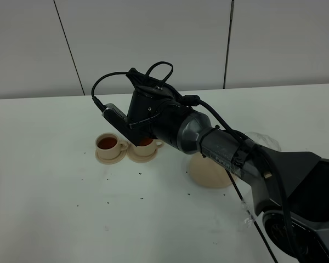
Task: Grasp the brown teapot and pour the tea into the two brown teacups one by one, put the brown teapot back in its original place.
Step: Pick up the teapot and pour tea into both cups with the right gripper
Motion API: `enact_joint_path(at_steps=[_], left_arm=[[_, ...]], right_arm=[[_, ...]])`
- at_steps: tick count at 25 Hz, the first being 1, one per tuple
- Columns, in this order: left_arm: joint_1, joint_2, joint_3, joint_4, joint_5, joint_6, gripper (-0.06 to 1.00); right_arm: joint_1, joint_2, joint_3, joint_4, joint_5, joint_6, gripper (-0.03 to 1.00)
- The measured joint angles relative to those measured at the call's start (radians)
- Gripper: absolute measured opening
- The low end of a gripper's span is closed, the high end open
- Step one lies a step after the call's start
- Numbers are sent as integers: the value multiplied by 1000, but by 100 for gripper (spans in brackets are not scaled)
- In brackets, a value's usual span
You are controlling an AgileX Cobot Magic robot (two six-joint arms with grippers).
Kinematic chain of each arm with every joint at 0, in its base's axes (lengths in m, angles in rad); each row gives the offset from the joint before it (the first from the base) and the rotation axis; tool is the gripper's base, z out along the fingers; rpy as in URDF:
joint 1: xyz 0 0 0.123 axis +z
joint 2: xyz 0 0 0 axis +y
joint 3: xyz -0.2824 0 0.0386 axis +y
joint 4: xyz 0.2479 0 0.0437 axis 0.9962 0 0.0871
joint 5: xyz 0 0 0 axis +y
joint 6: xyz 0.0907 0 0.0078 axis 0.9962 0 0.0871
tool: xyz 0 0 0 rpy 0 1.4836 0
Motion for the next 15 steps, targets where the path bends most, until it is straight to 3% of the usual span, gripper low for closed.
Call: enact_joint_path(at_steps=[15], left_arm=[[0,0,0,0,0,-1,53]], right_arm=[[0,0,0,-3,-1,0,9]])
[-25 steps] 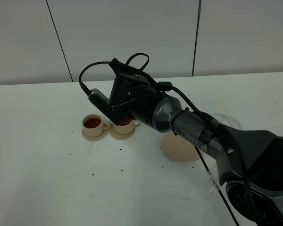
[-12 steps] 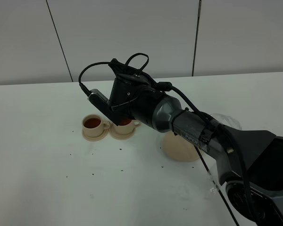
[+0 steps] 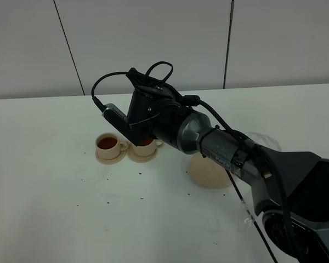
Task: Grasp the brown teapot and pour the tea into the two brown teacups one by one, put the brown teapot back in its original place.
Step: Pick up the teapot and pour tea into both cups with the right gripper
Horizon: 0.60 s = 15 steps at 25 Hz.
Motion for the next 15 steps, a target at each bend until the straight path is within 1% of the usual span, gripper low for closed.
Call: enact_joint_path(at_steps=[15], left_arm=[[0,0,0,0,0,0,53]], right_arm=[[0,0,0,0,-1,-1,9]])
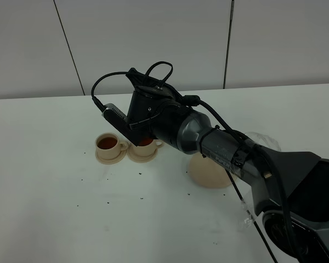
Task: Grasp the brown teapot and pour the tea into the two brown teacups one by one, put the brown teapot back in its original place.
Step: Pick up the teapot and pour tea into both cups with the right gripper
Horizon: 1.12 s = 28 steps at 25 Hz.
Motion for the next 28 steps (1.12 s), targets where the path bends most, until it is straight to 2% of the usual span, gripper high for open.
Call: enact_joint_path(at_steps=[28], left_arm=[[0,0,0,0,0,-1,53]], right_arm=[[0,0,0,-1,-13,-12,9]])
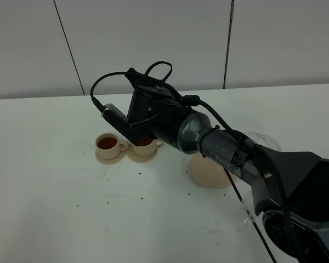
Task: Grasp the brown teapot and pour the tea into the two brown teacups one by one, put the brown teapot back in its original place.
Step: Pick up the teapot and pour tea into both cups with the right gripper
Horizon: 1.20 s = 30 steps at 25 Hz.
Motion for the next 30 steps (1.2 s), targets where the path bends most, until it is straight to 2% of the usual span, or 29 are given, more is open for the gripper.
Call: enact_joint_path(at_steps=[30], left_arm=[[0,0,0,0,0,0,53]], right_arm=[[0,0,0,2,-7,-61,9]])
